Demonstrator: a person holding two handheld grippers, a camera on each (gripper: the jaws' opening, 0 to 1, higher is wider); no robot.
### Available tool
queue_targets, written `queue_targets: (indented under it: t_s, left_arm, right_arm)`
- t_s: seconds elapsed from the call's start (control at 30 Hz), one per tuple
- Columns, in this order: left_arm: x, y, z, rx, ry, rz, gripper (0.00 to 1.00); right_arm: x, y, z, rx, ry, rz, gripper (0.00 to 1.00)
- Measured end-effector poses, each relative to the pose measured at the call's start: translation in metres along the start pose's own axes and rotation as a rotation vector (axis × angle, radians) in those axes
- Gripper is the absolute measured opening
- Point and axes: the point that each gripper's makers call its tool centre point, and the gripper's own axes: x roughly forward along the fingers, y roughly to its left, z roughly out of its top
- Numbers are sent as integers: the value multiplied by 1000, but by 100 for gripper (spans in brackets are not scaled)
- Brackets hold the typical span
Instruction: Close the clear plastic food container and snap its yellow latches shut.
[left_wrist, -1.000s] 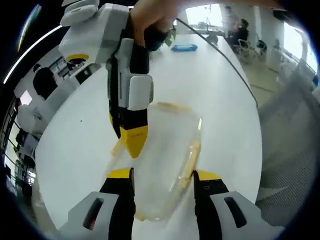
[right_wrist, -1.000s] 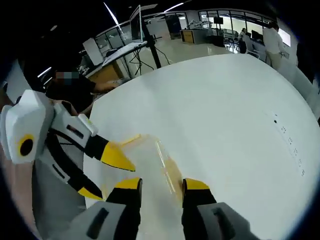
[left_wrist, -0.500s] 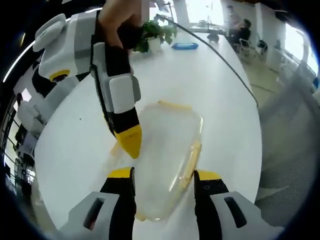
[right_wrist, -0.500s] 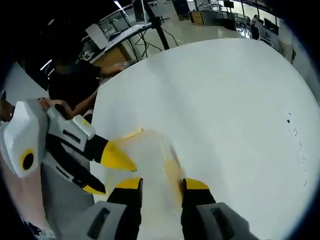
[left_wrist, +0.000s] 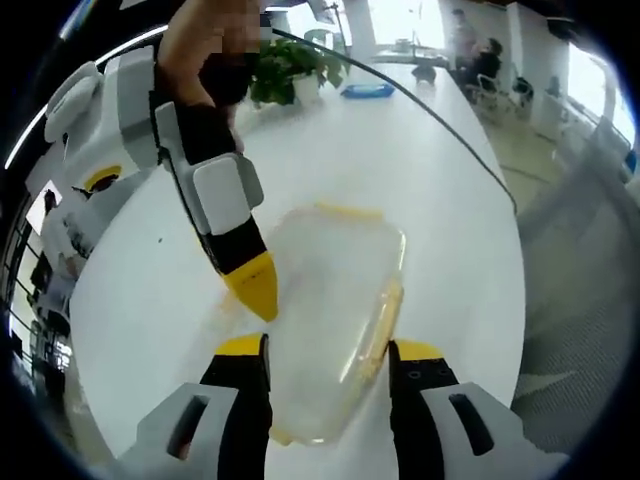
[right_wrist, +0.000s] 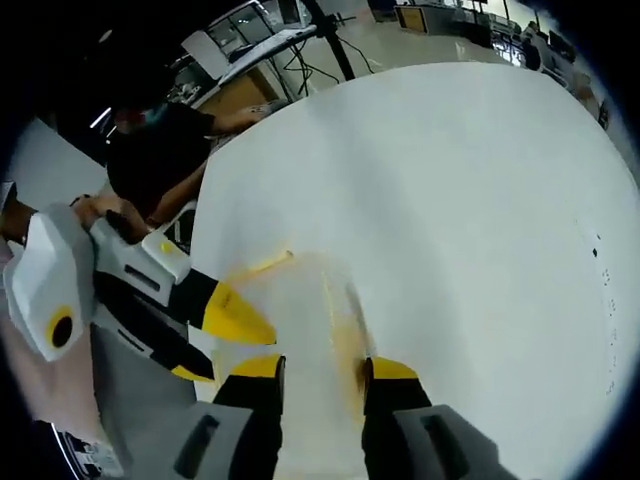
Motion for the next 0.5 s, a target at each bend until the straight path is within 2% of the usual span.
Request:
queue_targets:
  t_s: [0.13, 0.17, 0.2, 0.23, 0.27, 0.3, 0.5]
  left_arm:
    - [1, 0, 0, 4, 1, 2, 44]
    - [1, 0, 0, 5, 1, 1, 44]
    - [1, 0, 0, 5, 0, 0, 44]
    - [2, 1, 1, 8, -4, -1, 44]
    - [3, 1, 0, 6, 0, -2, 44]
    - [3, 1, 0, 6, -2, 0, 44]
    - [5, -2, 0, 30, -14, 54, 44]
  right_arm:
    - [2, 1, 0, 0, 26, 18, 30]
    - [5, 4, -1, -11, 37, 36, 32]
    - [9, 11, -4, -16, 66, 86, 34]
    - [16, 11, 12, -65, 2, 101, 34]
    - [11, 7, 6, -11, 48, 70, 34]
    - [10, 7, 6, -20, 58, 71, 34]
    - [7, 7, 1, -14, 44, 65, 35]
